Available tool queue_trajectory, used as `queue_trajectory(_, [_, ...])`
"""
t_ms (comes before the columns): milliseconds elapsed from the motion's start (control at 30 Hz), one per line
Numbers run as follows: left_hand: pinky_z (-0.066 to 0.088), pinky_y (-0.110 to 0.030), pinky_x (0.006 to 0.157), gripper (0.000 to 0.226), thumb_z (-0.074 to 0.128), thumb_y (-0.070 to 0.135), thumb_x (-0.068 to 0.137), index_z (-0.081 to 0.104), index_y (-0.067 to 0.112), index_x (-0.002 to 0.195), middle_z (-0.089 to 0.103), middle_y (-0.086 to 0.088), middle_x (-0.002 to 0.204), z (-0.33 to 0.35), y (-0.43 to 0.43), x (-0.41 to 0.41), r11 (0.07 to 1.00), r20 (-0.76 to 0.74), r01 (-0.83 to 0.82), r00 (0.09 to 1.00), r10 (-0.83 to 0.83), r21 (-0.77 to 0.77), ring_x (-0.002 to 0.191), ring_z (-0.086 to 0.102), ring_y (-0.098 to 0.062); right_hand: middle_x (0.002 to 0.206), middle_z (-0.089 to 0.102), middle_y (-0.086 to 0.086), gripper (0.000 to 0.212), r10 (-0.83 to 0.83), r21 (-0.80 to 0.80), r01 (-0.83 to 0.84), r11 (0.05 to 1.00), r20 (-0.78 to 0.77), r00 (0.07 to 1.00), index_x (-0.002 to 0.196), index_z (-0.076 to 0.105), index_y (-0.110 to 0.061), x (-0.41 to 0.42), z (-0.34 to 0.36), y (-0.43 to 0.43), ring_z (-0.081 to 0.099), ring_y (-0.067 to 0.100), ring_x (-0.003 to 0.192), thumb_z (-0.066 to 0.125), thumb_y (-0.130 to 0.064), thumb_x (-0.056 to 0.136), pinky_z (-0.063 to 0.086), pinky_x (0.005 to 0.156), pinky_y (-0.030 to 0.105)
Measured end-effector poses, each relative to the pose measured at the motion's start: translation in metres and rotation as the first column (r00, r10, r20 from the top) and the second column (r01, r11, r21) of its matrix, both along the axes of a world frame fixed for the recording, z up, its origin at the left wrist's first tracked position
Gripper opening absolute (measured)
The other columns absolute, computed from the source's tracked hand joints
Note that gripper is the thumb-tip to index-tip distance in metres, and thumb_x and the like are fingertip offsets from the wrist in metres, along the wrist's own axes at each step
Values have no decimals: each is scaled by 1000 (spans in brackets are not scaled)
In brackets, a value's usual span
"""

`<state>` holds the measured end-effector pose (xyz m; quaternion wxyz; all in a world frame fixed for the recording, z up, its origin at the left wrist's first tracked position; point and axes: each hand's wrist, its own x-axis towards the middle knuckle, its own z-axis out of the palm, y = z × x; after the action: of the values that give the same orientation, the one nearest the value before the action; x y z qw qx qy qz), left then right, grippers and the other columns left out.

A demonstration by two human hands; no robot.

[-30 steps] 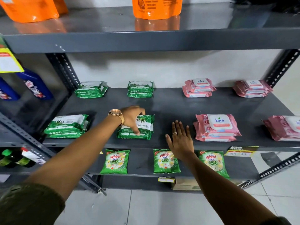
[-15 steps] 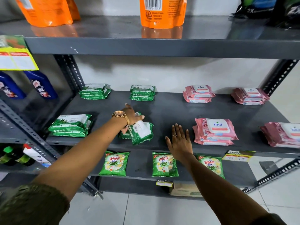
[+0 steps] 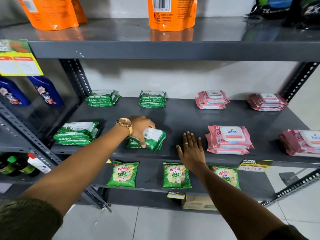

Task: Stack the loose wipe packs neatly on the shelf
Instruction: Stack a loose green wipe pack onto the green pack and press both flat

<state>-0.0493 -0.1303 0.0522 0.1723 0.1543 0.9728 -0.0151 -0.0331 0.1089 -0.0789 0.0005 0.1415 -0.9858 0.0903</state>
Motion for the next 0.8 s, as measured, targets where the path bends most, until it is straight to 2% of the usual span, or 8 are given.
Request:
queue_trajectory(67, [38, -25, 54, 56, 85, 54, 52, 66, 19, 93, 71, -3, 87, 7, -3, 2, 987, -34, -109, 993, 114, 119, 77, 64, -25, 160, 3, 9, 88, 3, -19, -3, 1000, -9, 1000, 148, 5, -9, 0, -1, 0, -3, 23, 148, -11, -57, 76, -6, 120, 43])
queue_trajectory(133, [37, -24, 53, 48, 84, 53, 58, 67, 18, 85, 70, -2, 80, 0, -10, 6, 958, -2, -188, 981, 193, 217, 72, 64, -24, 160, 3, 9, 88, 2, -21, -3, 1000, -15, 1000, 148, 5, -9, 0, -2, 1, -3, 23, 148, -12, -57, 76, -5, 120, 44])
queue_trajectory(233, [47, -28, 76, 52, 84, 39, 66, 65, 22, 112, 70, 4, 106, -10, -13, 16, 923, 51, -220, 975, 215, 316, 97, 64, -20, 160, 2, 9, 83, 2, -16, -2, 1000, -3, 1000, 148, 4, -9, -1, -2, 1, -4, 23, 148, -8, -55, 80, -5, 120, 44])
queue_trajectory(300, [43, -32, 100, 73, 82, 33, 70, 50, 22, 135, 59, 4, 130, -14, -13, 18, 912, 73, -208, 978, 195, 353, 119, 55, -19, 160, 2, 9, 84, 1, -24, -1, 1000, 0, 1000, 148, 4, -9, -1, -2, 1, -3, 23, 148, -7, -55, 79, -6, 120, 44])
queue_trajectory(367, [35, -37, 110, 80, 80, 32, 73, 41, 24, 142, 50, 0, 142, -14, -11, 17, 920, 102, -207, 978, 183, 332, 130, 46, -23, 160, 2, 9, 79, 3, -25, -3, 1000, 2, 1000, 148, 4, -9, 0, -1, 1, -3, 23, 148, -2, -54, 83, -7, 120, 44])
queue_trajectory(533, [25, -40, 117, 80, 76, 29, 79, 32, 25, 146, 35, -3, 153, -12, -9, 16, 903, 174, -251, 964, 200, 350, 141, 30, -24, 160, -1, 8, 67, 11, -3, -11, 1000, 33, 999, 148, 1, -9, 1, 3, 1, -6, 22, 148, 13, -48, 94, -7, 120, 43])
queue_trajectory(667, [4, -45, 121, 81, 70, 30, 84, 21, 28, 149, 16, -6, 160, -20, -10, 21, 885, 172, -271, 960, 221, 378, 148, 1, -24, 160, -4, 8, 67, 13, -8, -12, 1000, 91, 996, 148, -1, -8, -1, 9, 2, -8, 22, 147, 18, -47, 96, -8, 120, 43])
queue_trajectory(800, [-9, -41, 118, 82, 64, 30, 89, 10, 23, 151, 3, -7, 161, -26, -6, 32, 925, 36, -155, 988, 152, 348, 147, -12, -25, 160, 2, 11, 74, 127, -225, -84, 971, 183, 975, 147, 6, -6, -3, 40, 4, -7, 28, 147, 40, -44, 94, 2, 121, 44])
